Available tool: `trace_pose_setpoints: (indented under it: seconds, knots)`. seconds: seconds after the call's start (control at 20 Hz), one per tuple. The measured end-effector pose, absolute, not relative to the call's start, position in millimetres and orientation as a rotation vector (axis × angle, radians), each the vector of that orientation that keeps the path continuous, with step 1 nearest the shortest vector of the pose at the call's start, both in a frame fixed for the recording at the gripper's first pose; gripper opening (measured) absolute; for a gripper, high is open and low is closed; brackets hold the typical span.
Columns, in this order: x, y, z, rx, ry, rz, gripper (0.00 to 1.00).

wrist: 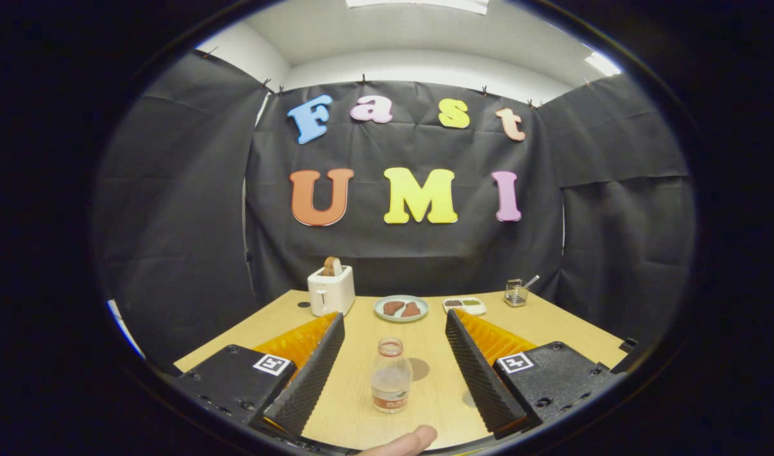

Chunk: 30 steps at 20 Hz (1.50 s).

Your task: Take the bottle from table, then pour the juice into the cup, finally place the bottle on the coaster

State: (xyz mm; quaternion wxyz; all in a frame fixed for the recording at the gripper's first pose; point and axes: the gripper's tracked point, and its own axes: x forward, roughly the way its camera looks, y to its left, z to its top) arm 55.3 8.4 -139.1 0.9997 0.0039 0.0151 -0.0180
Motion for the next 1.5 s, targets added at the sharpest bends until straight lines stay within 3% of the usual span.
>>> trace_pose_setpoints:
  seconds: [0.75, 1.05, 1.5]
  knots:
    - [108, 22, -274, -0.002, 0.050, -0.110, 1.00]
    - [130, 2, -277, -0.186, 0.002, -0.251, 1.00]
    - [156, 9, -289, -0.058, 0.031, -0.174, 1.00]
